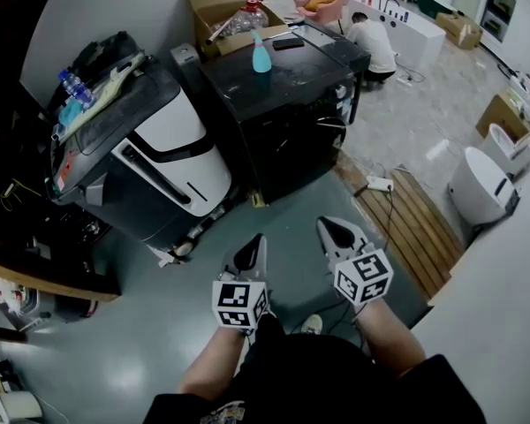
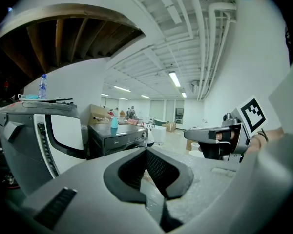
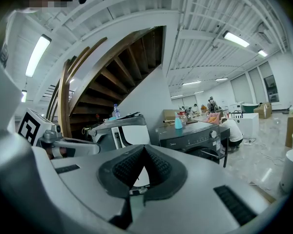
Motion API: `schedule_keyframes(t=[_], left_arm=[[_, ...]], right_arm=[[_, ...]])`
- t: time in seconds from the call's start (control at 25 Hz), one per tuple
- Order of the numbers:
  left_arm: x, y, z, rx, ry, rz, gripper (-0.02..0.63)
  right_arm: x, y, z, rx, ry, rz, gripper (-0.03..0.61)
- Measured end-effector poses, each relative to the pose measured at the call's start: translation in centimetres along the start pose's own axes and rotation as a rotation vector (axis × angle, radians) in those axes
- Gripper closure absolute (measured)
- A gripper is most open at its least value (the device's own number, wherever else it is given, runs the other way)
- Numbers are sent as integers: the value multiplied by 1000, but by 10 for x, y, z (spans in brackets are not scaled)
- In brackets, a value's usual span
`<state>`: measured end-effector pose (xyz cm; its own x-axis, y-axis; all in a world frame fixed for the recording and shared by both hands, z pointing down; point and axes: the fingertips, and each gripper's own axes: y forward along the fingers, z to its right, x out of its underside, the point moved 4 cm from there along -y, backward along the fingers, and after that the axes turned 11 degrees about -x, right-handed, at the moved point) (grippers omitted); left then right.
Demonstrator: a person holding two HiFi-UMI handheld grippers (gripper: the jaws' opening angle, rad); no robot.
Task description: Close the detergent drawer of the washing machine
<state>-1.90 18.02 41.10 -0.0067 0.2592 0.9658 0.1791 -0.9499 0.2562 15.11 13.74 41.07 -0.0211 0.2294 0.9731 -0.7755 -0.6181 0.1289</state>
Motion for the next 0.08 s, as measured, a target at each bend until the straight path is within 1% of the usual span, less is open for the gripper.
schedule_keyframes(t=[0.08], left_arm=[[-1,1,1,1,1,-1,611]], right_arm=[[0,0,2,1,-1,0,581]])
